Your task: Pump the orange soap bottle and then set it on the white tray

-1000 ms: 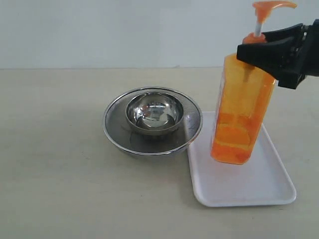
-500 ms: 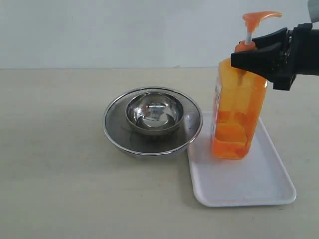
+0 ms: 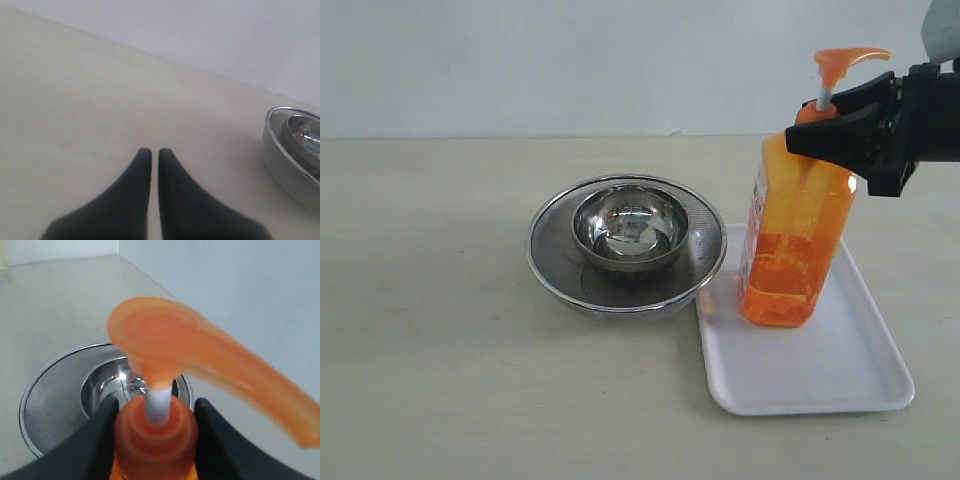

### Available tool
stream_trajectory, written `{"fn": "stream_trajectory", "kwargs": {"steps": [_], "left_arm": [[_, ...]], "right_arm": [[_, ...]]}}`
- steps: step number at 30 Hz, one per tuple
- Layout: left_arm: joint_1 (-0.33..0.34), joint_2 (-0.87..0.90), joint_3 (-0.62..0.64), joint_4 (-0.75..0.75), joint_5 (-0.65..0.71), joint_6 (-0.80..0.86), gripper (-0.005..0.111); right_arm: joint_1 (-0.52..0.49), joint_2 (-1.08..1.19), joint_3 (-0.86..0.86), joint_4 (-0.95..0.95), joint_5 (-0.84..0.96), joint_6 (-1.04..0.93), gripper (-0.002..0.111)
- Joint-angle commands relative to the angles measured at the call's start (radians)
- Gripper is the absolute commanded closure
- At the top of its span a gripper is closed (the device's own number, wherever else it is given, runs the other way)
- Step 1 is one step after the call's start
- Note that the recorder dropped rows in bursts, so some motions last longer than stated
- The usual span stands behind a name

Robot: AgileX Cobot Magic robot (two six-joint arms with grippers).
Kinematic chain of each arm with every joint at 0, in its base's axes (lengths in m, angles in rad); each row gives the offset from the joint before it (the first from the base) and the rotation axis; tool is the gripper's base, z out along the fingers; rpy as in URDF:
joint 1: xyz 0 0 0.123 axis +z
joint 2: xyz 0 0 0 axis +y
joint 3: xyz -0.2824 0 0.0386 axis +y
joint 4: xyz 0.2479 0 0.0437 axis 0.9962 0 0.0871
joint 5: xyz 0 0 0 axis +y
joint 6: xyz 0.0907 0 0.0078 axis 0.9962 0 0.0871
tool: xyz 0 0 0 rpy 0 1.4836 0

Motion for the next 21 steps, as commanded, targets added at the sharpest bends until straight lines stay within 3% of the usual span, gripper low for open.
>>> {"fn": "stream_trajectory", "kwargs": {"steps": [1, 7, 9, 13, 14, 21], "left_arm": [[0.002, -0.003, 0.004, -0.010, -0.003, 0.003, 0.102], [0.002, -0.003, 0.004, -0.010, -0.003, 0.003, 0.102], [0.002, -0.003, 0.004, -0.010, -0.003, 0.003, 0.102], [0.002, -0.003, 0.004, -0.010, -0.003, 0.003, 0.102], [0.002, -0.003, 0.004, -0.010, -0.003, 0.003, 0.102], [0.002, -0.003, 0.004, -0.010, -0.003, 0.003, 0.102]], "right_arm": [[-0.008, -0.009, -0.011, 0.013, -0.006, -0.012, 0.108], [-0.008, -0.009, -0.011, 0.019, 0.019, 0.029, 0.105], [-0.008, -0.009, -0.011, 0.019, 0.022, 0.052, 0.088], [-0.008, -0.009, -0.011, 0.037, 0.040, 0.085, 0.036], [-0.008, -0.009, -0.011, 0.042, 0.055, 0.094, 0.031], [-0.008, -0.009, -0.011, 0.040, 0.079, 0.131, 0.028]]}}
